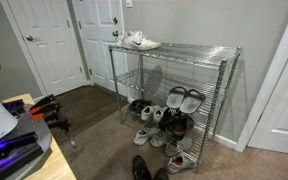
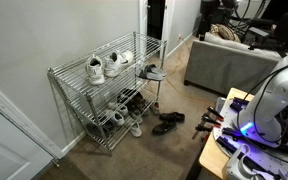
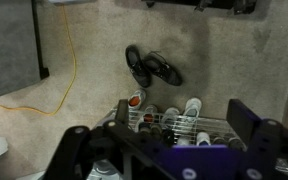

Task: Correctly position the sneakers

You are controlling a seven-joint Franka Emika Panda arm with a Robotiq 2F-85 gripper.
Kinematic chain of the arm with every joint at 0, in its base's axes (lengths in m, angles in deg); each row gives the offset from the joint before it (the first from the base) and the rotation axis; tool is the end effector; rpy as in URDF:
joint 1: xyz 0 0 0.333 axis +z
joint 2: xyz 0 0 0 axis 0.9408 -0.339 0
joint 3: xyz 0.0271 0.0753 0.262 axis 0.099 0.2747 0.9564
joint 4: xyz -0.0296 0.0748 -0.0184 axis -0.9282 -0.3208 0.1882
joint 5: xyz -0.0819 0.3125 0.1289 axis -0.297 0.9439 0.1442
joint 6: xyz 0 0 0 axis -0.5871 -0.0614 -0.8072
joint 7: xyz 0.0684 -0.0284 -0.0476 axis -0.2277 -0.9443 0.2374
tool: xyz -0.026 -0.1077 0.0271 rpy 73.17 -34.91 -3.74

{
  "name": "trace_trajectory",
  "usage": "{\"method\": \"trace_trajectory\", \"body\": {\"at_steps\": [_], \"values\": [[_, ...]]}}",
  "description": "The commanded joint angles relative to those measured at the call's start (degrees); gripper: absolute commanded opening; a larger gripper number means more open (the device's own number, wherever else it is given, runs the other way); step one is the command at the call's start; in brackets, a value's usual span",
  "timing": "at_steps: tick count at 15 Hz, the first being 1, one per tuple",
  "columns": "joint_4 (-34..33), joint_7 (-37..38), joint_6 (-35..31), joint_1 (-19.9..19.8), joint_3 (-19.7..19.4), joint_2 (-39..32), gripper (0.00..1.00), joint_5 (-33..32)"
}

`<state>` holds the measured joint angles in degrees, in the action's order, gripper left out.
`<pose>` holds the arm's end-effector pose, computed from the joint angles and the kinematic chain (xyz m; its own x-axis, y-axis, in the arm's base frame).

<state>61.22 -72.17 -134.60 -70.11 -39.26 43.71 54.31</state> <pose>0.3743 -0.0134 0.4991 0.9902 0.0759 -0.1176 0.0978 -0.9762 0.1935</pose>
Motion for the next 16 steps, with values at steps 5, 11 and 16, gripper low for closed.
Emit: {"method": "trace_trajectory", "body": {"at_steps": [5,11,16], "values": [[-11.84,25.20,-3.19,2.58,10.09,-18.80,1.00,-0.30],[-28.98,36.84,-0.95,5.69,8.98,-35.61,1.00,5.69],[-36.31,43.70,-4.37,8.23,6.18,-41.90,1.00,9.03]]}}
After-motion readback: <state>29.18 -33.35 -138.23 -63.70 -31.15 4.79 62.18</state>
